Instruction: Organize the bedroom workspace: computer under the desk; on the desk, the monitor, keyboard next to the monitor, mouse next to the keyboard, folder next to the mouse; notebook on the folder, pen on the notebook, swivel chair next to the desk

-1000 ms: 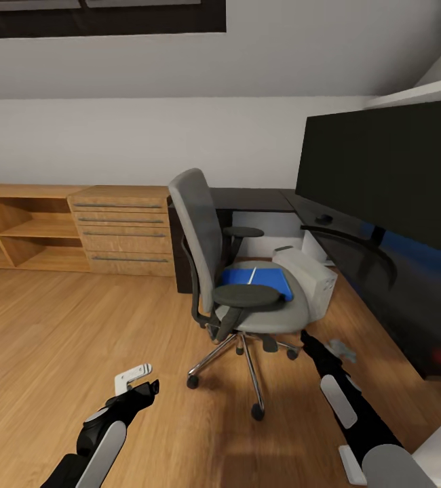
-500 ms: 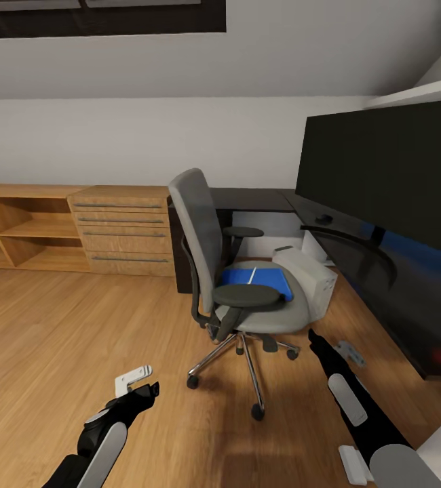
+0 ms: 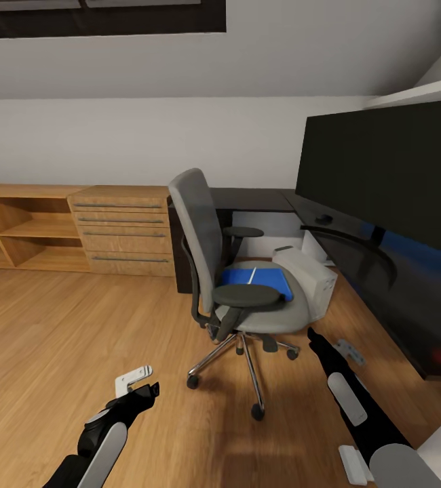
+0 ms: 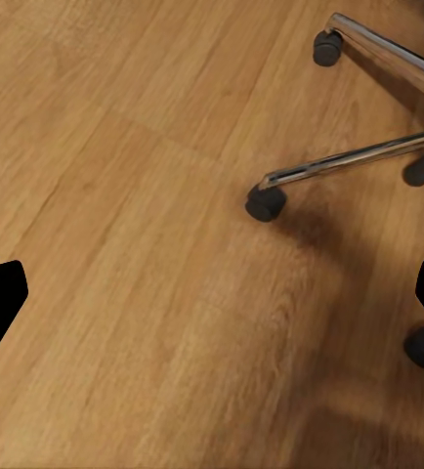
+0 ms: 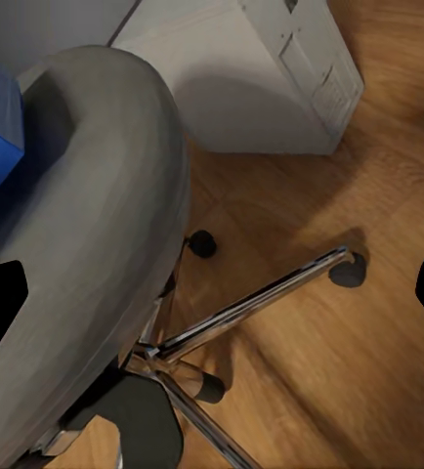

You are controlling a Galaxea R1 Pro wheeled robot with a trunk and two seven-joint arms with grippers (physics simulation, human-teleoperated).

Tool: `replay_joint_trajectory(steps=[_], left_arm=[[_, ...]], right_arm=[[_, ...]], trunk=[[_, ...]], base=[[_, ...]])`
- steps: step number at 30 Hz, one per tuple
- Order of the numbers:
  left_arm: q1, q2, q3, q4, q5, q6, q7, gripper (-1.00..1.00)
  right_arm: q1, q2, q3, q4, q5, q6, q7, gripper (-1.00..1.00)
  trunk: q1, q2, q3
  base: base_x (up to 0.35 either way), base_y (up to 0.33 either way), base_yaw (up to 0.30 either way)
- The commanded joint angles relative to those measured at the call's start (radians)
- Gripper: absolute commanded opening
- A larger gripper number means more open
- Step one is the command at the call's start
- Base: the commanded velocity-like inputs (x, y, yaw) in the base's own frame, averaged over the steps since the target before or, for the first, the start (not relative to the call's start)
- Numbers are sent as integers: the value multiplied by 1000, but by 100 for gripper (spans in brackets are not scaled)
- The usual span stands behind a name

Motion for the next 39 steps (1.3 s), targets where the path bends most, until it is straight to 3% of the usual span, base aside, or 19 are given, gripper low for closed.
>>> replay_joint_trajectory(steps=[1,18,32,37,38,39], left_arm=[[-1,1,-3,-1,9,1,11,100],[-1,0,-3,-1,9,0,13,100],[-1,3,0,-1,10,-7,14,100],[-1,7,45,-1,10,-42,11,100],[-1,8,89,9,11,-61,8,100],[-1,8,101,16,11,-64,7,100]], right_arm=[[0,-1,2,-1,-10,-4,-3,100],[1,-4,-1,0,-8,-6,-5,100],[1,-9,-5,3,-8,-5,-7,100],[1,-17,-7,4,-10,-3,-9,100],[1,-18,-11,5,-10,-3,-9,100],[1,-18,-12,6,-10,-3,-9,100]], trunk=[[0,0,-1],[0,0,-1],[0,0,-1],[0,0,-1],[0,0,-1],[0,0,-1]], base=[[23,0,0],[251,-4,0],[41,-3,0],[1,0,0],[0,0,0],[0,0,0]])
